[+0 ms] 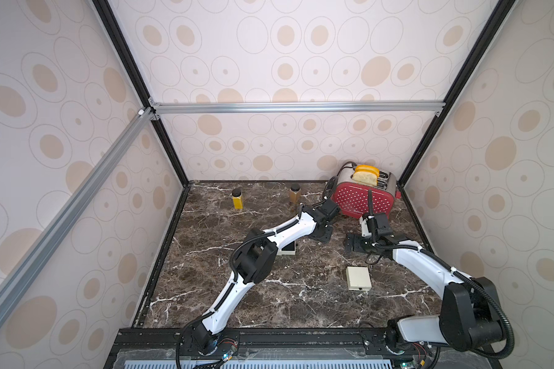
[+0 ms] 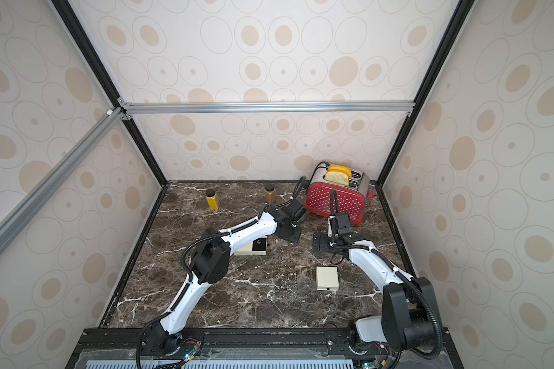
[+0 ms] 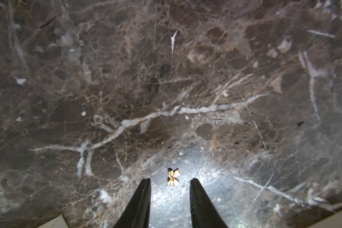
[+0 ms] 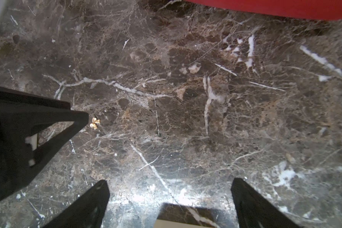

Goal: Place the earrings into the drawer-style jewelry box
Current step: Pick up the earring from the center of the board.

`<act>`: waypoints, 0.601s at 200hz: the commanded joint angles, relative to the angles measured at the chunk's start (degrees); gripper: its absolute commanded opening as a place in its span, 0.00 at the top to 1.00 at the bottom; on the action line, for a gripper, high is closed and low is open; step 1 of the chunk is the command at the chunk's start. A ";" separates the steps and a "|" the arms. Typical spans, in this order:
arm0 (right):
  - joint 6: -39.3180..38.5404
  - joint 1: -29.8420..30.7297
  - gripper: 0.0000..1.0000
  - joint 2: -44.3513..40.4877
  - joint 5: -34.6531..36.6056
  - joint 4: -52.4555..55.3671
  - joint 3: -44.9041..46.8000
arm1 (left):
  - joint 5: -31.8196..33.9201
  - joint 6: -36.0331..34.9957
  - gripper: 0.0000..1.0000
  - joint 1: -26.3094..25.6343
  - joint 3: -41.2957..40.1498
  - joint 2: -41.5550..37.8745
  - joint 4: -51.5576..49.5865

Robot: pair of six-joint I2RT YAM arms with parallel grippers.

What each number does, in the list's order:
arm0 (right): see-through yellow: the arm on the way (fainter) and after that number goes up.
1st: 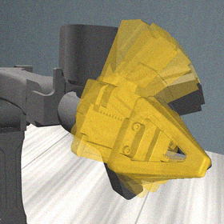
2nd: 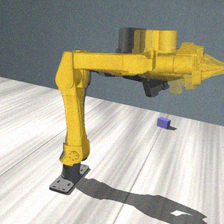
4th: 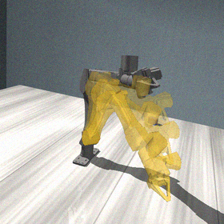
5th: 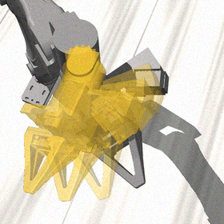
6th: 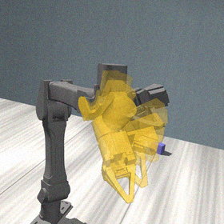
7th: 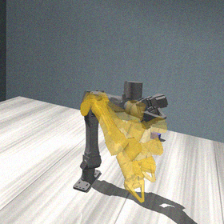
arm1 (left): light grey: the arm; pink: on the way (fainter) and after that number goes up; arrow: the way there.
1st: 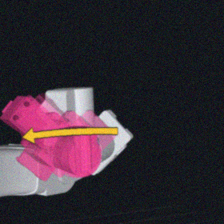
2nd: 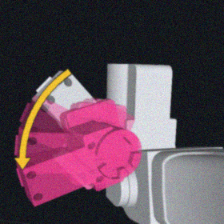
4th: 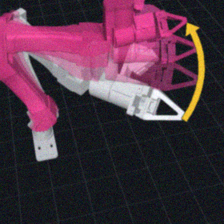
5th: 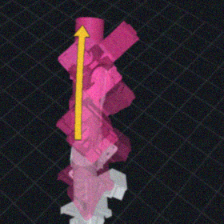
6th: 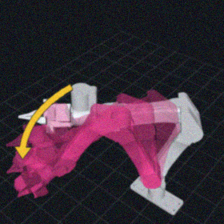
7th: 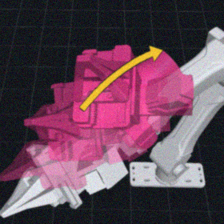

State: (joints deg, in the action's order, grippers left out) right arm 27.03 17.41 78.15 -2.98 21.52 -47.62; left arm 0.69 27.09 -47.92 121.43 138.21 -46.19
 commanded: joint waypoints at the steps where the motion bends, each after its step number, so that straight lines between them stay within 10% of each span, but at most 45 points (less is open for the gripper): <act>1: 0.26 -0.19 0.00 1.62 -2.44 -1.28 0.39 | 2.67 -1.77 0.68 -0.68 2.76 0.63 -2.28; 120: -0.07 -0.22 0.00 5.08 -4.22 -1.65 -1.25 | 0.95 -2.41 0.79 -1.21 5.76 5.09 -4.96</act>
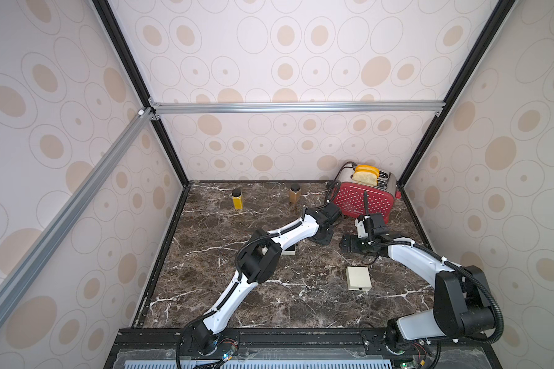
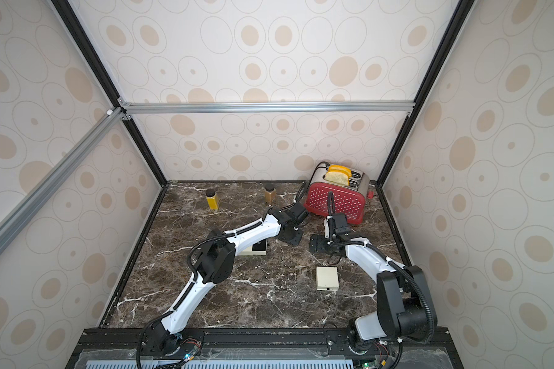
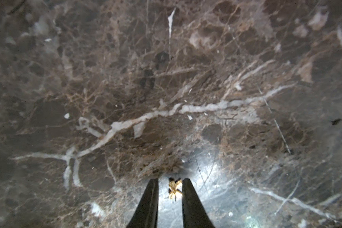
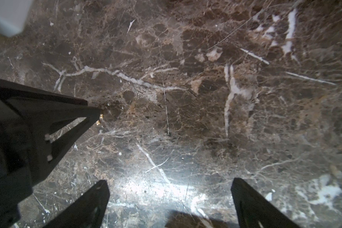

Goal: Place the earrings into the drawer-style jewelry box
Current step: Pick up the earring from the center of the board.

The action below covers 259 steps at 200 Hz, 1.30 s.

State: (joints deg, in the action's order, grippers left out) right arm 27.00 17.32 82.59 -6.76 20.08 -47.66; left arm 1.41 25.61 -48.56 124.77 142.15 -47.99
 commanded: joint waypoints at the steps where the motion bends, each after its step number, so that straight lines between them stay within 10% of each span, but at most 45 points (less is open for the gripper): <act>1: -0.04 -0.16 0.00 0.65 -0.44 -0.17 -1.21 | 0.20 -0.87 0.79 -0.58 2.41 1.14 -3.17; 111: -0.89 -0.26 0.00 1.29 -0.62 0.21 -1.64 | -0.53 -0.57 1.00 -0.66 2.31 0.21 -5.71; 158: -6.50 -0.26 0.02 -4.36 -6.31 -4.59 1.23 | -14.20 9.37 1.00 1.76 0.89 -5.52 -6.70; 194: -4.83 -0.19 0.08 -10.81 -19.31 -19.58 7.98 | -35.45 28.13 1.00 9.10 -17.69 -16.22 16.83; 259: 14.76 -1.32 0.23 -4.56 -35.30 -52.62 14.35 | -48.71 50.36 1.00 14.84 -39.41 -25.18 50.27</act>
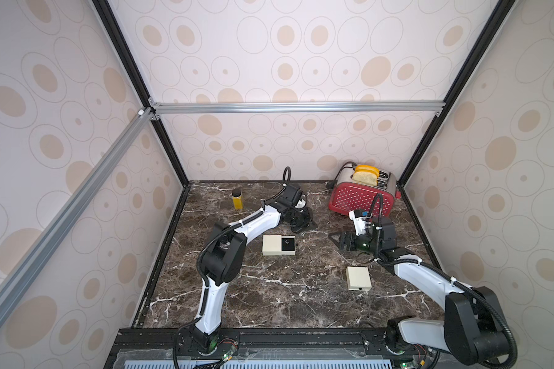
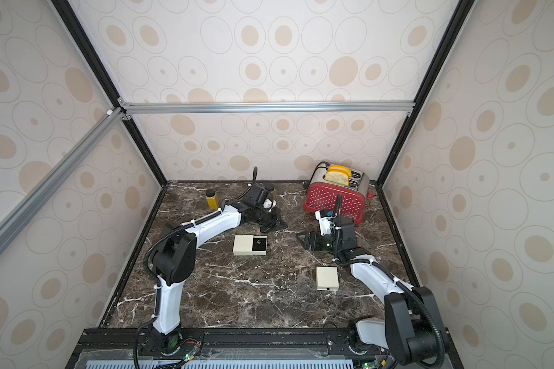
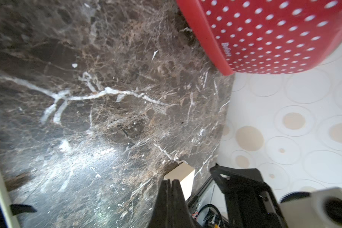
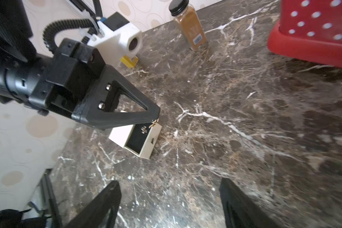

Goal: Place the earrings into the drawer-style jewelry box
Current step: Pick up the earring from the center of the board.

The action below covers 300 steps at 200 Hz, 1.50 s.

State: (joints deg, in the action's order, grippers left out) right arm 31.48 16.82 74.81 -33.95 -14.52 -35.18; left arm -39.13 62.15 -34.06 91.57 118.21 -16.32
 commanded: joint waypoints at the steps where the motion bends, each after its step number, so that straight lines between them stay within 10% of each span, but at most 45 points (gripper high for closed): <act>1: 10.71 -0.78 0.23 3.36 -8.17 -18.49 1.92 | -8.29 14.28 1.00 0.42 -6.52 -1.28 19.39; 93: 25.10 2.37 0.40 11.35 -6.47 -29.42 0.44 | -12.98 29.11 1.00 3.34 -18.14 -4.21 46.65; 300: 29.40 3.57 0.67 20.29 -7.97 -37.31 -5.05 | -13.86 32.20 1.00 3.59 -19.53 -4.13 52.20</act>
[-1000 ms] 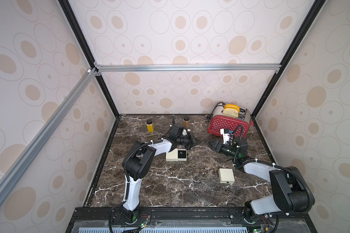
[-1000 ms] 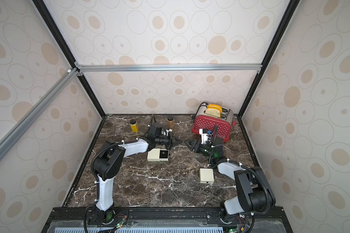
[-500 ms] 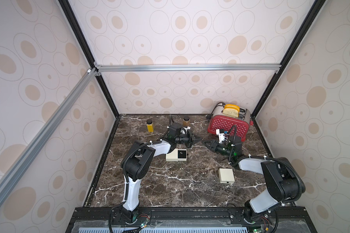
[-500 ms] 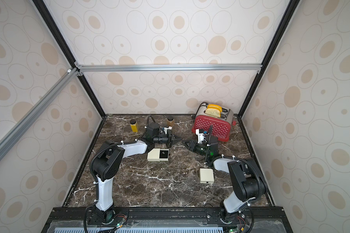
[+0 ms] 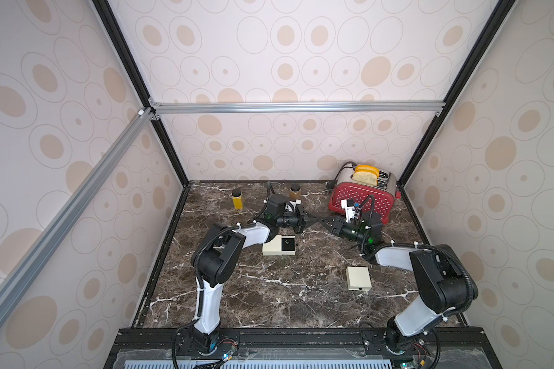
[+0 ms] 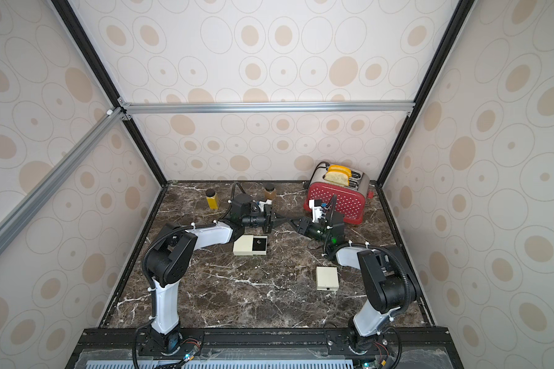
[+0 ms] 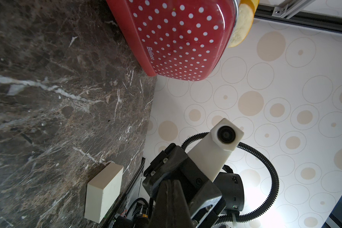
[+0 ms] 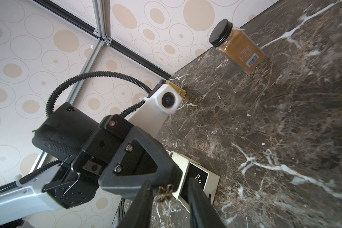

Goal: Place the earrings into the drawer-style jewelry box
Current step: Pick up the earring from the center of the board.

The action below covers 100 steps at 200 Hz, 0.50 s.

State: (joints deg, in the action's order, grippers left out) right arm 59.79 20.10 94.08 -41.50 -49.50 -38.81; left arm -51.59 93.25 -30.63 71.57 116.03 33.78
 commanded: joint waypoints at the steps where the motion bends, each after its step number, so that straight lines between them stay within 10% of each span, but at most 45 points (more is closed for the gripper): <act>1: 1.11 0.29 0.67 1.01 -0.47 -2.35 -1.48 | -1.40 1.08 1.00 0.15 0.48 -1.99 2.13; 100: 3.91 0.99 0.75 3.69 -1.92 -6.29 -3.03 | -1.39 1.95 1.00 0.21 0.06 -1.95 3.32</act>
State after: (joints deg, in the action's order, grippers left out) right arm 62.15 20.34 96.84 -42.68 -52.97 -40.45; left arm -51.33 93.38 -30.39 71.55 116.03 33.80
